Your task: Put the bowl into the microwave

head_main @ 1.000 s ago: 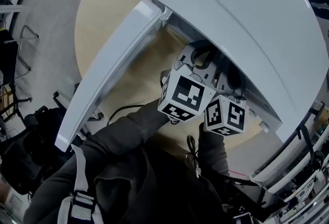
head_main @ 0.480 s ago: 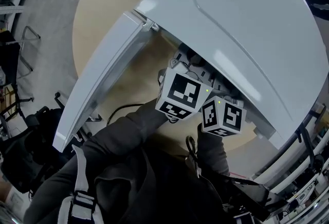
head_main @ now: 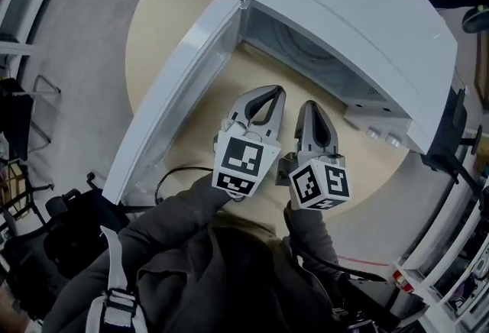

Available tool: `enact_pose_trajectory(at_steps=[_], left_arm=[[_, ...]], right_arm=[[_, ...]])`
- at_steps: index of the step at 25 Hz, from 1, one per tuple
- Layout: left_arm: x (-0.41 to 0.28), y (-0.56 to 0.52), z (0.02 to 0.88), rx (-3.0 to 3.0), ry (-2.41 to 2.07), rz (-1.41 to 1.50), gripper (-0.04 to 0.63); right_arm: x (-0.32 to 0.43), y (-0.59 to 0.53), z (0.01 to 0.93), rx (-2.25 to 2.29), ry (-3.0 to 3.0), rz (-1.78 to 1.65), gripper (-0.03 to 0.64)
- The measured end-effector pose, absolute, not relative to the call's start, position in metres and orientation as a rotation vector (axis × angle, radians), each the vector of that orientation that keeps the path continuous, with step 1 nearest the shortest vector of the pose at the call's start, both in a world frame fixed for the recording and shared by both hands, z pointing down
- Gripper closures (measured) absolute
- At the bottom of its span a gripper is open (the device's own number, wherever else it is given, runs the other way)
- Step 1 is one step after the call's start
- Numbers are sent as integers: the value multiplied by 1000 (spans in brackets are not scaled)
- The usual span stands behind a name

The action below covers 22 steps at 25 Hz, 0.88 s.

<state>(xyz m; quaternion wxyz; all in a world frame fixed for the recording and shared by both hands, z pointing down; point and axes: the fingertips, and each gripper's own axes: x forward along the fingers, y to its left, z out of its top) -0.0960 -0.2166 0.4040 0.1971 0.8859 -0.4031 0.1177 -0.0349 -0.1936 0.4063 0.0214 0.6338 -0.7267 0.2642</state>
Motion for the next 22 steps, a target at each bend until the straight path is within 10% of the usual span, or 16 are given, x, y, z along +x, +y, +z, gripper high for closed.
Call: enact_pose_trajectory(at_steps=[22], left_arm=[[-114,59,266,2695,-1136,142,586]], right_arm=[[-87,76,267,1897,-2518,424,609]])
